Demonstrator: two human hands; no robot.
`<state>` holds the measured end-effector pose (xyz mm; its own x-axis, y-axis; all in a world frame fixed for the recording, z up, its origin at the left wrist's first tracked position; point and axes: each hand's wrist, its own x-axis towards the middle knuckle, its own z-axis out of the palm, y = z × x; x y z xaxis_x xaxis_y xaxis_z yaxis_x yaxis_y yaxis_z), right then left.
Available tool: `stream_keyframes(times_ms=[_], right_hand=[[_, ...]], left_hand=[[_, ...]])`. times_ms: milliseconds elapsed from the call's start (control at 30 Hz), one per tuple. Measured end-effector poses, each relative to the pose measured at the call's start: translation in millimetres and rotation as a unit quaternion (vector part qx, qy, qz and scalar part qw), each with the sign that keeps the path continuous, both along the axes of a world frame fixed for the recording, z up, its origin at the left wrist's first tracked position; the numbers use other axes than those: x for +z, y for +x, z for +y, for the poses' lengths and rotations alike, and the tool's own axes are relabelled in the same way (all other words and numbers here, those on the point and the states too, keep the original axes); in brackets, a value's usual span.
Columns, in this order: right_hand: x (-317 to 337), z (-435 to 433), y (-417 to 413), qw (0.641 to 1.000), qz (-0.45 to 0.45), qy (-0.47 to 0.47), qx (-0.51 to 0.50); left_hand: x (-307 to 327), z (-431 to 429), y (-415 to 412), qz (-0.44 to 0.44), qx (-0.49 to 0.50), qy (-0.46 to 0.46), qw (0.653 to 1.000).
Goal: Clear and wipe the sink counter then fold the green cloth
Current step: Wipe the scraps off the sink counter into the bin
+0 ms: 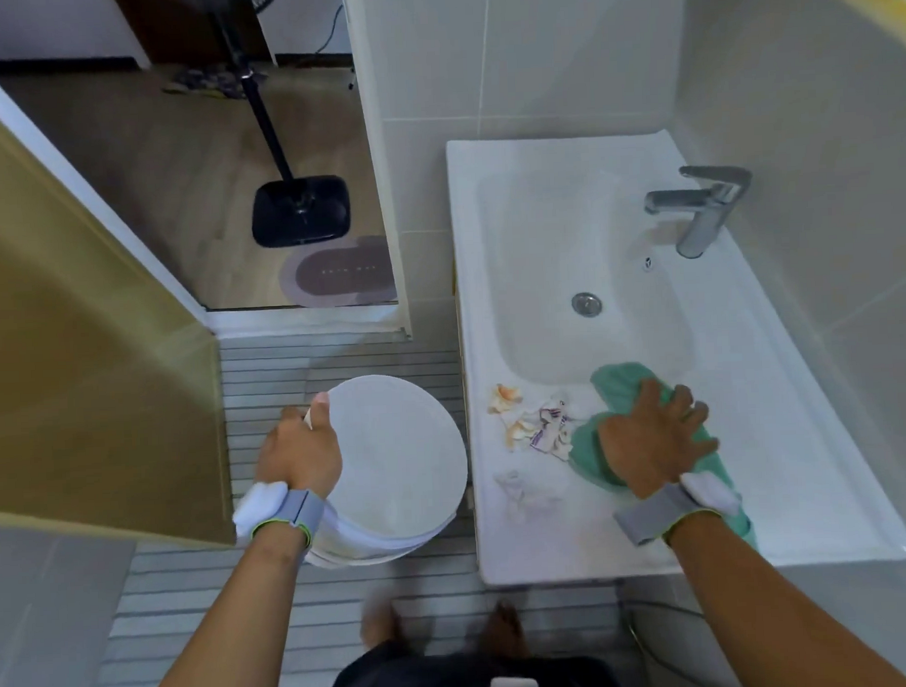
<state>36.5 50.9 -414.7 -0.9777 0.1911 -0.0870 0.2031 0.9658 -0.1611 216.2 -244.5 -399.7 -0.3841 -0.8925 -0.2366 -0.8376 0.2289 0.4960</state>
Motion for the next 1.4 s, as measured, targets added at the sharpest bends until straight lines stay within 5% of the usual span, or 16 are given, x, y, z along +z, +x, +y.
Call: stream_keyframes(times_ms=[267,667,1400], right_hand=[[-12.7,12.5,7.6,0.991,0.054,-0.033,0.121],[6.8,-3.1,1.2,0.97,0.082,-0.168,0.157],[4.5,-80.6,14.3,0.907,0.032,-0.155,0.39]], left_hand=[[7.4,12.3,-13.8,-0.018,-0.033,-0.038,0.999],[24.7,23.2,-34.8,-0.039,-0.103,-0.094,0.99],[35.4,29.5,-66.7,-0.058,-0.155,-0.094,0.982]])
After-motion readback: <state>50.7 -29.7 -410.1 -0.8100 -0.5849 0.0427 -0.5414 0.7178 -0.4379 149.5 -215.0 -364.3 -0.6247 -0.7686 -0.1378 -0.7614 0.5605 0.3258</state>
